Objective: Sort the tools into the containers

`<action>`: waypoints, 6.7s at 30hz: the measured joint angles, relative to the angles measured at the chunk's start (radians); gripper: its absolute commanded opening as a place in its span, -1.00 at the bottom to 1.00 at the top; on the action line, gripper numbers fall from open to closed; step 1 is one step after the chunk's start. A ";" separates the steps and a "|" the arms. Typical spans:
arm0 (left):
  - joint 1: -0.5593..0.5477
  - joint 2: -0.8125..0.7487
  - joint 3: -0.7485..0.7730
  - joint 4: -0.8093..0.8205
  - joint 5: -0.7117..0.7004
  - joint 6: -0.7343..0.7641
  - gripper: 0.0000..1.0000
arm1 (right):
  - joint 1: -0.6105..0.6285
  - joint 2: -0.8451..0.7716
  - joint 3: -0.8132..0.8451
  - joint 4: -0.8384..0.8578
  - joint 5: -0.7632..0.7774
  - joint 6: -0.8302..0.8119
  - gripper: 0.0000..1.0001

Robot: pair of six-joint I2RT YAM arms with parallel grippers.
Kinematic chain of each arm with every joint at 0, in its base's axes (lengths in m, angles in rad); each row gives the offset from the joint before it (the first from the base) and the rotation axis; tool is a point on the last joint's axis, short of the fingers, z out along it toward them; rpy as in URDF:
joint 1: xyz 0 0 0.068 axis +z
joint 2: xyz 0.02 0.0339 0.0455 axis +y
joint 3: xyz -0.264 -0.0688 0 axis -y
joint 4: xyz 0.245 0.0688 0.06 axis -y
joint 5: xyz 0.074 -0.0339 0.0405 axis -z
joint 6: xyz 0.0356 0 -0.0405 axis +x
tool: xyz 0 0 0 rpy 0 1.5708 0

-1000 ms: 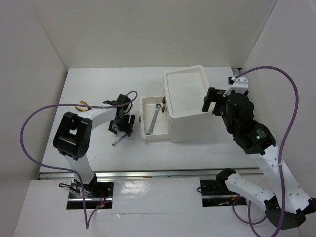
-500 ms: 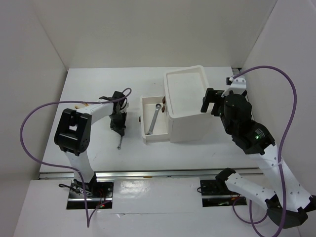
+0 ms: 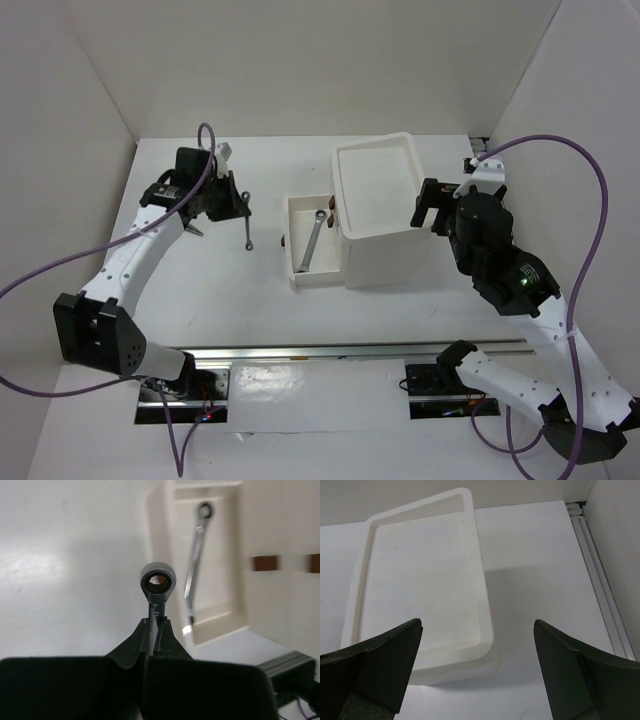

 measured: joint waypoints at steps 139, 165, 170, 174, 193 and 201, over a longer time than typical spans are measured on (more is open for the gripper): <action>0.488 0.413 0.111 0.051 -0.231 -0.471 -1.00 | 0.299 -0.021 0.094 -0.014 0.056 -0.060 0.99; -0.443 0.505 0.620 0.534 -0.074 -0.554 -1.00 | 0.309 -0.106 0.103 0.011 0.188 -0.092 0.99; -0.483 0.505 0.623 0.538 -0.103 -0.559 -1.00 | 0.309 -0.098 0.128 -0.001 0.209 -0.095 0.99; -0.477 0.505 0.616 0.511 -0.142 -0.561 -0.08 | 0.309 -0.093 0.130 -0.021 0.214 -0.095 0.99; -0.452 -0.035 0.344 0.144 -0.463 -0.488 0.99 | 0.311 0.005 0.348 -0.221 0.338 -0.003 0.99; -0.309 -0.629 0.129 -0.140 -0.674 -0.426 0.99 | 0.312 -0.031 0.356 -0.280 0.370 0.019 0.99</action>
